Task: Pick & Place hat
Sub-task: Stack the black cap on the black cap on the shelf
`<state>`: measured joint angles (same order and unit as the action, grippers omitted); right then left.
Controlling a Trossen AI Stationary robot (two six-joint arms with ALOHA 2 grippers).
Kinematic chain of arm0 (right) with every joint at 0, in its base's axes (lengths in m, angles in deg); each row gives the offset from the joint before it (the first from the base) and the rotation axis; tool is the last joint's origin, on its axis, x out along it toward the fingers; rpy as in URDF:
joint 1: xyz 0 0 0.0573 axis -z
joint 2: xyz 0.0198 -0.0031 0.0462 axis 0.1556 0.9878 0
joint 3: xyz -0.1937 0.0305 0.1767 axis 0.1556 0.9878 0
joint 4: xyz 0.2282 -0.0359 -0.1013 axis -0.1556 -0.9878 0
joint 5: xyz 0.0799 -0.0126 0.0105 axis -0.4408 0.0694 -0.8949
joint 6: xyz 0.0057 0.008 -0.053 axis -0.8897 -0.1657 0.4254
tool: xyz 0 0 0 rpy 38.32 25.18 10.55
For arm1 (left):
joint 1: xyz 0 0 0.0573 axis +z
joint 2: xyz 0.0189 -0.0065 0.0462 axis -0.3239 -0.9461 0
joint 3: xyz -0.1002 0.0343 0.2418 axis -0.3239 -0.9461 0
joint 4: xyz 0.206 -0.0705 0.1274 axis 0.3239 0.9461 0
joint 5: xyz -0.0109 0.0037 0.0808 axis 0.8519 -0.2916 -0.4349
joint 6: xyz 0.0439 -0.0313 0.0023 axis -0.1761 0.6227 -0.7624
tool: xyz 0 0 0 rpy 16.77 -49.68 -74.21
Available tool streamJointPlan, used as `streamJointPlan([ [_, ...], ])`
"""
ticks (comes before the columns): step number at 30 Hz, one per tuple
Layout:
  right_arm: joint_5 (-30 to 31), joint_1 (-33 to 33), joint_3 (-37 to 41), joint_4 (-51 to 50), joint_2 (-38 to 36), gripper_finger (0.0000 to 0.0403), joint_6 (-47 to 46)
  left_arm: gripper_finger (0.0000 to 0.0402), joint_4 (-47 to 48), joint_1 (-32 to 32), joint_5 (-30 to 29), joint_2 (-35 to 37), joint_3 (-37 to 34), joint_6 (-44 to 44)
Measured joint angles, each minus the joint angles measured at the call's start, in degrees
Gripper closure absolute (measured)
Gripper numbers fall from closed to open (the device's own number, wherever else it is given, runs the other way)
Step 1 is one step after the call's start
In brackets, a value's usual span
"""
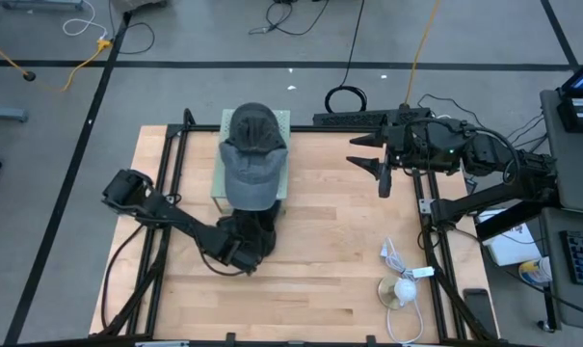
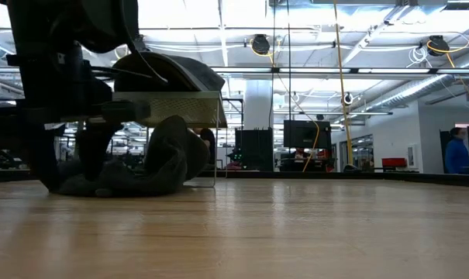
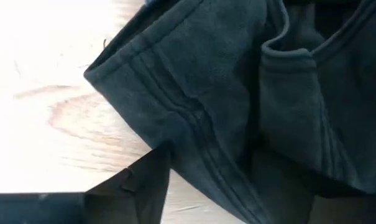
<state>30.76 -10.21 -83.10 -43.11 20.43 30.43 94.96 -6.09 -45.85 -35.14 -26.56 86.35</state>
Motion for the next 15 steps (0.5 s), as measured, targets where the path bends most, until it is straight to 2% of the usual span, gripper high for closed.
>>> streamJointPlan([
  [8, 0.0, 0.0, 0.0, 0.3, 0.0, 0.0222, 0.0, 0.0294, -0.7, -1.9, 3.5, -0.6, 0.1, -9.0],
  [15, -0.2, 0.0, 0.0, 0.6, 0.0, 0.0222, -5.0, 0.0369, -1.1, -4.7, 5.5, -0.4, 0.0, -23.8],
])
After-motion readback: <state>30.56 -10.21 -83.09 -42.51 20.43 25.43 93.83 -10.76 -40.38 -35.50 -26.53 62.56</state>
